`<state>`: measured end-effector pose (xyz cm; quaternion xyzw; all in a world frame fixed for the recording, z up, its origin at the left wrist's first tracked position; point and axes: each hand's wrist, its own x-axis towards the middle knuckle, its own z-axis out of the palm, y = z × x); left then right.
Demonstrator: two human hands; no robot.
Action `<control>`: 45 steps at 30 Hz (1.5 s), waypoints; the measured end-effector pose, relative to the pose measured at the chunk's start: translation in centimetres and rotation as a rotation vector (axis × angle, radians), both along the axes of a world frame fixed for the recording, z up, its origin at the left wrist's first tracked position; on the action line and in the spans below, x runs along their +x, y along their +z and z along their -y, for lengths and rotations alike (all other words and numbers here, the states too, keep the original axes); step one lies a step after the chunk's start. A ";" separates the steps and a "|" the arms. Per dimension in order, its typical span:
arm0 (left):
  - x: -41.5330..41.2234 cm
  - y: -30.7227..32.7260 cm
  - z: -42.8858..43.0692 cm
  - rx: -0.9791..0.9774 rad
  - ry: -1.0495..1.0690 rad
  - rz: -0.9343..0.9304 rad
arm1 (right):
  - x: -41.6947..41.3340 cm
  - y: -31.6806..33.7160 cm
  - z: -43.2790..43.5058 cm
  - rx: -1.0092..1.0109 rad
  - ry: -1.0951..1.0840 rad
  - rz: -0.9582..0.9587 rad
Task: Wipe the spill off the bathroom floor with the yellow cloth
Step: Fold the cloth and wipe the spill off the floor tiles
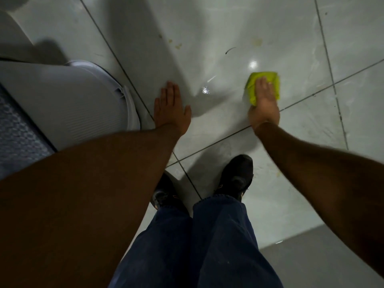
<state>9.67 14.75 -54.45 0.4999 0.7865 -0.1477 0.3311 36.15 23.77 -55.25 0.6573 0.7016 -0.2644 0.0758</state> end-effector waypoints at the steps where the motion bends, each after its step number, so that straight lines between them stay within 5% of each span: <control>1: -0.1 0.0 -0.1 0.001 -0.004 -0.002 | -0.3 -0.2 -1.4 -0.015 -0.150 0.006; 3: -0.1 -0.1 -0.1 0.004 -0.001 -0.006 | -1.4 -0.4 -4.1 -0.031 -0.322 0.010; 6: -0.1 0.0 0.0 0.011 0.019 0.000 | -4.2 -0.2 -6.5 -0.036 -0.286 -0.040; 13: -0.3 -0.3 0.3 0.020 -0.005 -0.012 | -10.3 -0.1 -4.4 -0.113 0.517 -0.211; 18: -0.2 0.0 0.1 0.011 -0.001 -0.012 | -8.0 -0.4 -1.9 -0.061 0.715 -0.154; 20: -0.3 0.1 0.0 0.010 -0.007 0.006 | -6.3 -0.4 -2.3 -0.050 0.685 -0.135; 27: -0.4 0.3 -0.3 -0.001 0.009 0.016 | -5.0 0.1 -8.5 -0.086 -0.012 -0.006; 30: -0.6 0.3 0.0 -0.007 0.005 0.011 | -7.5 0.5 -9.8 -0.126 0.117 -0.026; 36: -0.3 -0.1 0.2 -0.001 0.008 0.005 | -11.4 1.0 -6.4 -0.162 0.754 -0.142; 45: -0.3 -0.1 0.1 -0.034 0.011 0.043 | -5.4 -0.1 -4.1 -0.012 0.131 -0.058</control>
